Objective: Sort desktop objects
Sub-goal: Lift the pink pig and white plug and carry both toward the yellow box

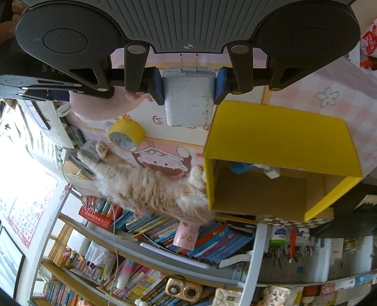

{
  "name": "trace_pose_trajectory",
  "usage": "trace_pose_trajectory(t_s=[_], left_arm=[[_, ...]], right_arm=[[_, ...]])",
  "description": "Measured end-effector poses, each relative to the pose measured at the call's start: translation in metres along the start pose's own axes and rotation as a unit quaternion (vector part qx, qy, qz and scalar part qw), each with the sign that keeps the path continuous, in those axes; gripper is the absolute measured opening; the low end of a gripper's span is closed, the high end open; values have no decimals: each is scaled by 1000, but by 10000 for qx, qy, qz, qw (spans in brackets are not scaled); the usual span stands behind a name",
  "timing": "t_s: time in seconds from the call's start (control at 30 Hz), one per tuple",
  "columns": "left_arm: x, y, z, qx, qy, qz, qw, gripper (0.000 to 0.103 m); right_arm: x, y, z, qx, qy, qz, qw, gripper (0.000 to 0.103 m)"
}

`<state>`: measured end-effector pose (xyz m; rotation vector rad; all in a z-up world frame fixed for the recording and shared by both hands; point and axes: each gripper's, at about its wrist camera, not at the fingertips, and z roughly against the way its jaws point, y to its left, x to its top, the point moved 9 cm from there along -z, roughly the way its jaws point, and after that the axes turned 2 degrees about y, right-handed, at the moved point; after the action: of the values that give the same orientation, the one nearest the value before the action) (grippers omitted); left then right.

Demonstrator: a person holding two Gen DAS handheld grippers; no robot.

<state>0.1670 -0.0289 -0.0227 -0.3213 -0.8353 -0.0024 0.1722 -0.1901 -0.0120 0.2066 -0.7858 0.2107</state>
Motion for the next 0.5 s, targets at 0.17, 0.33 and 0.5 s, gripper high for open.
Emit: trace_pose_trajectory(t_s=[0.17,0.33,0.5], left_arm=[[-8,16,16,-44,11,-15,10000,42],[-18,30,30,-109,66,-58,9999,42],[-29,47,45,-113,130,-61,9998,42]], right_arm=[[-13,27,6,20,37,115,9999,57],[-26,48,12,-8,62,78,9999,57],[-41,68,17,-20,108,-6,9999,57]])
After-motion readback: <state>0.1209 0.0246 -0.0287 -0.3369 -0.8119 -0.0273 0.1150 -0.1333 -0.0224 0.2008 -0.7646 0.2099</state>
